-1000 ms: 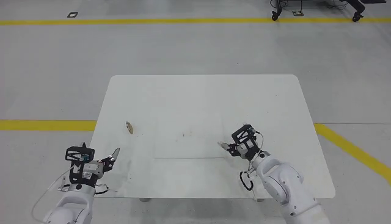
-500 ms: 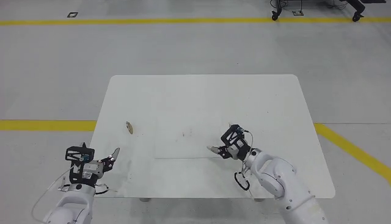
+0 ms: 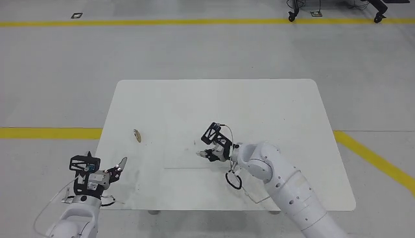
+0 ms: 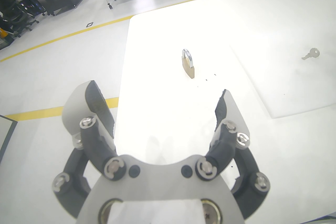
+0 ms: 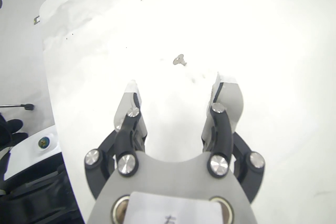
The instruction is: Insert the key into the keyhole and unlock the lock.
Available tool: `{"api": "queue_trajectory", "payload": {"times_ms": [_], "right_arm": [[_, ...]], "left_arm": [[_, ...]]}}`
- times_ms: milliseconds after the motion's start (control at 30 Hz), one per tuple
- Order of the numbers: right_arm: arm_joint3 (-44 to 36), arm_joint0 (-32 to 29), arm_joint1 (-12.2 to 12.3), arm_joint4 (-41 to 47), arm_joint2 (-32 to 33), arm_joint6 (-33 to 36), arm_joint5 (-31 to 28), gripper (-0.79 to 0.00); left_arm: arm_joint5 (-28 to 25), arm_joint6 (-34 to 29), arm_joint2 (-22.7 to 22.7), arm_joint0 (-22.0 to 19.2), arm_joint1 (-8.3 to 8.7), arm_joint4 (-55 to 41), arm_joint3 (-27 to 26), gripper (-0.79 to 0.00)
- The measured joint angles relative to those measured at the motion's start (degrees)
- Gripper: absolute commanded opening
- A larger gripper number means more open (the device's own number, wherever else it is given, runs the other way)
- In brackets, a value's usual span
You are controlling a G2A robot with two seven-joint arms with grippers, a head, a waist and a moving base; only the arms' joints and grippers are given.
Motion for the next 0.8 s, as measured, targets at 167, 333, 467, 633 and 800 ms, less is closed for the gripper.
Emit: {"api": "queue_trajectory", "payload": {"times_ms": [167,333,467,633,800], "right_arm": [[5.4,4.2,-1.7,5.5,-3.1,2.0,0.2,-0.425],[8.6,6.3,-3.1,6.4,-5.6,1.1,2.9,-0.453],[10.3,7.2,-3.9,6.4,-6.9,0.8,4.6,-0.459],[11.8,8.1,-4.9,5.7,-8.4,0.2,7.1,-0.496],[12.8,8.5,-5.4,5.5,-8.8,-0.4,8.3,-0.606]], "left_arm": [[0.0,0.0,0.0,0.0,0.0,0.0,0.0,0.0],[0.0,0.0,0.0,0.0,0.0,0.0,0.0,0.0],[0.0,0.0,0.0,0.0,0.0,0.0,0.0,0.0],[0.0,0.0,0.0,0.0,0.0,0.0,0.0,0.0],[0.0,0.0,0.0,0.0,0.0,0.0,0.0,0.0]]}}
